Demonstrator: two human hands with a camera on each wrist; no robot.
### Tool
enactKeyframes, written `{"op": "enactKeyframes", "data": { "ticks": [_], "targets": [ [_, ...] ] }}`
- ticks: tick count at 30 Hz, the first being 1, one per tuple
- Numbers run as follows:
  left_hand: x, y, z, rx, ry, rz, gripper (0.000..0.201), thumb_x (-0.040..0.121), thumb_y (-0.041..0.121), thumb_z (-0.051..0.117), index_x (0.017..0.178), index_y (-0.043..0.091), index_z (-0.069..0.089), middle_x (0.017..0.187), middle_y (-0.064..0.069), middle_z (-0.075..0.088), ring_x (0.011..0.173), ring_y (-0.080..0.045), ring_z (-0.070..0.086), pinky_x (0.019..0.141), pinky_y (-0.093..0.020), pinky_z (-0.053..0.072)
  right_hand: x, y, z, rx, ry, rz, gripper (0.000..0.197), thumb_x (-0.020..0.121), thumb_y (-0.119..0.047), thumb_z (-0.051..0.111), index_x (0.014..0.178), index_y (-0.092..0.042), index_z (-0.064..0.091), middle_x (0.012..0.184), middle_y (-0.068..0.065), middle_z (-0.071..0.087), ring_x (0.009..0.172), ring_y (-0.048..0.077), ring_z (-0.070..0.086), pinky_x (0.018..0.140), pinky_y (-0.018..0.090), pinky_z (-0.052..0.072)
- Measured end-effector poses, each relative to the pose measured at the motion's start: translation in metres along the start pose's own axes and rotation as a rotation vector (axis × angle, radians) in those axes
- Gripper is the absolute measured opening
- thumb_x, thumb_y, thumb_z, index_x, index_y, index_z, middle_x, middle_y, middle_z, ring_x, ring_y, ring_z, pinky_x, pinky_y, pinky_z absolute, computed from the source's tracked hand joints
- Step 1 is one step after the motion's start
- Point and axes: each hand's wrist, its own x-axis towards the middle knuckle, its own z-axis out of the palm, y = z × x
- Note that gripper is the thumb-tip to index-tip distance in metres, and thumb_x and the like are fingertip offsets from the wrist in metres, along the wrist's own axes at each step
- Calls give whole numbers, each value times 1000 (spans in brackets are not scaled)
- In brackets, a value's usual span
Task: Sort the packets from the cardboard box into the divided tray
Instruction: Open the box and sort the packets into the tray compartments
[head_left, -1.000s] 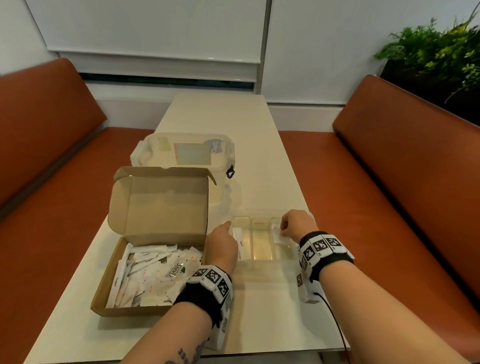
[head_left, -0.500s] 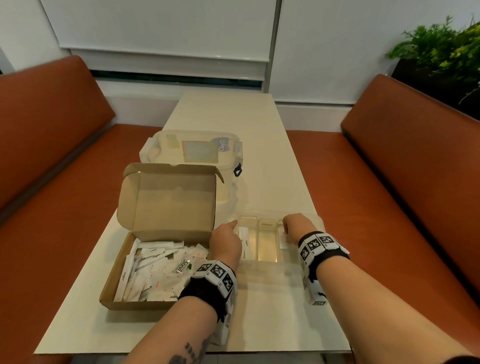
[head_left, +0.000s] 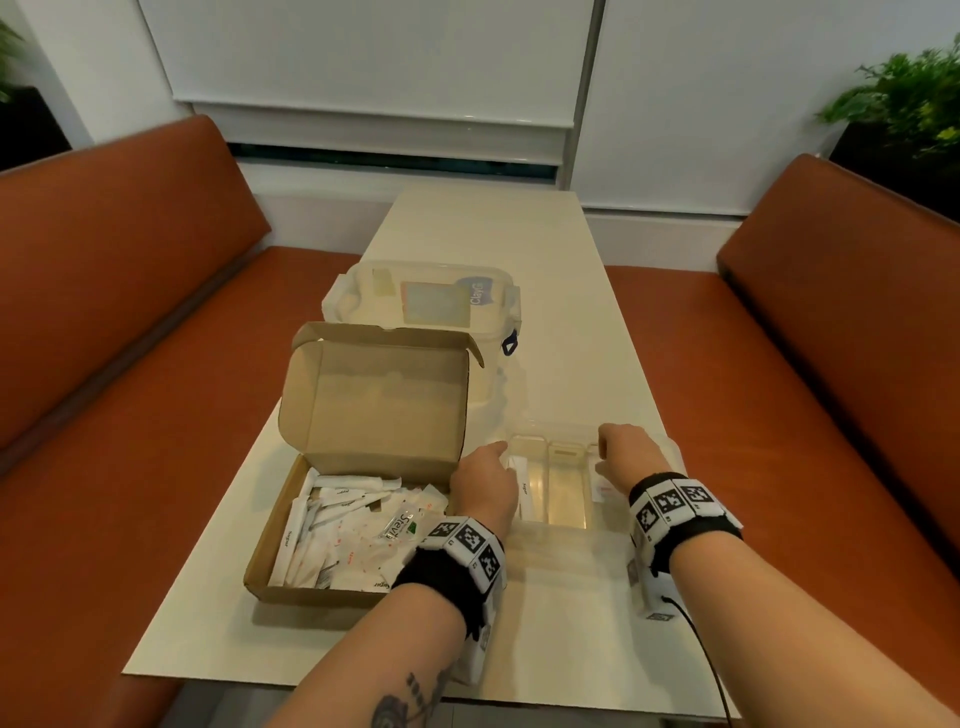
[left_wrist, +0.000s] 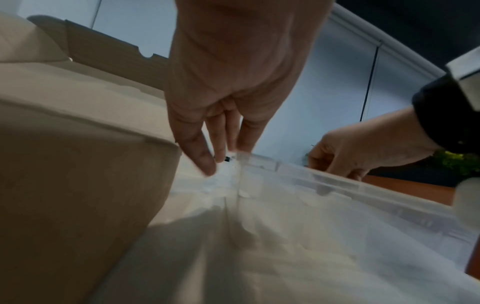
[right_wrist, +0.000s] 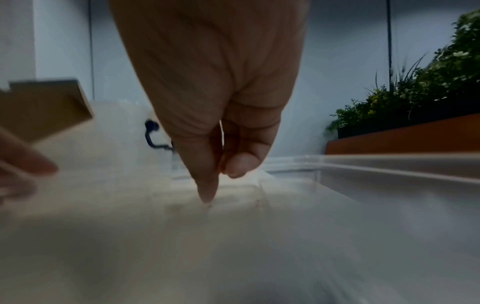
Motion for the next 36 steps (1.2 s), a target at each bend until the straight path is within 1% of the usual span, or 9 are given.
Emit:
{"op": "enactKeyframes", "data": {
  "ticks": [3,7,9,14,18,21,27,31,36],
  "targets": [
    [-2,0,-10,-49,-6,15,37,94,29,55,127,14,58,129,-4,60,119,-22,54,96,-31,42,-3,-21,-8,184,112,-23,3,88,-7,54,85,-8,54,89,10,59,77,21,51,68,29,43],
    [1,0,-44,-160,93,20,27,93,32,53,95,11,70,89,-3,69,84,-19,62,69,-24,44,-14,-68,-12,428,223,-90,9,85,-12,61,78,-10,56,76,3,57,75,19,53,68,29,44],
    [6,-8,-69,-129,160,-41,28,94,30,49,91,13,71,87,-6,70,79,-21,61,65,-25,42,-23,-96,-10,524,233,-139,8,85,-12,61,78,-9,57,73,1,56,72,18,53,69,29,45],
    [19,-58,-139,57,250,-253,22,94,18,47,104,12,66,107,-11,65,91,-27,57,70,-31,42,-52,-171,8,559,4,-285,18,84,-13,64,72,-17,52,76,0,60,69,13,57,62,23,47],
    [11,-109,-174,213,202,-412,28,89,21,55,112,6,61,117,-15,62,106,-35,58,87,-39,50,-70,-218,30,449,-211,-347,13,85,-19,65,94,-10,61,93,6,65,84,19,63,76,33,55],
    [5,-135,-182,225,152,-467,24,88,18,60,106,4,65,111,-15,66,100,-33,63,80,-36,54,-77,-245,42,312,-297,-356,30,86,-21,65,105,1,64,106,16,66,97,30,63,84,37,53],
    [8,-149,-183,166,111,-489,22,84,16,63,101,4,70,104,-12,70,96,-29,67,80,-35,57,-85,-274,62,153,-442,-269,27,89,-26,62,73,-8,51,102,13,62,94,26,60,62,28,41],
    [11,-151,-182,195,114,-488,21,84,17,63,100,6,70,103,-9,71,96,-25,67,79,-33,57,-86,-288,66,163,-493,-231,24,89,-32,62,84,-9,58,115,13,65,107,27,61,87,34,48],
    [14,-154,-180,217,115,-474,21,84,17,65,101,7,68,104,-9,69,97,-26,66,73,-31,52,-81,-300,74,254,-497,-186,35,84,-23,68,59,-11,48,103,16,69,60,20,56,58,28,47]
  ]
}}
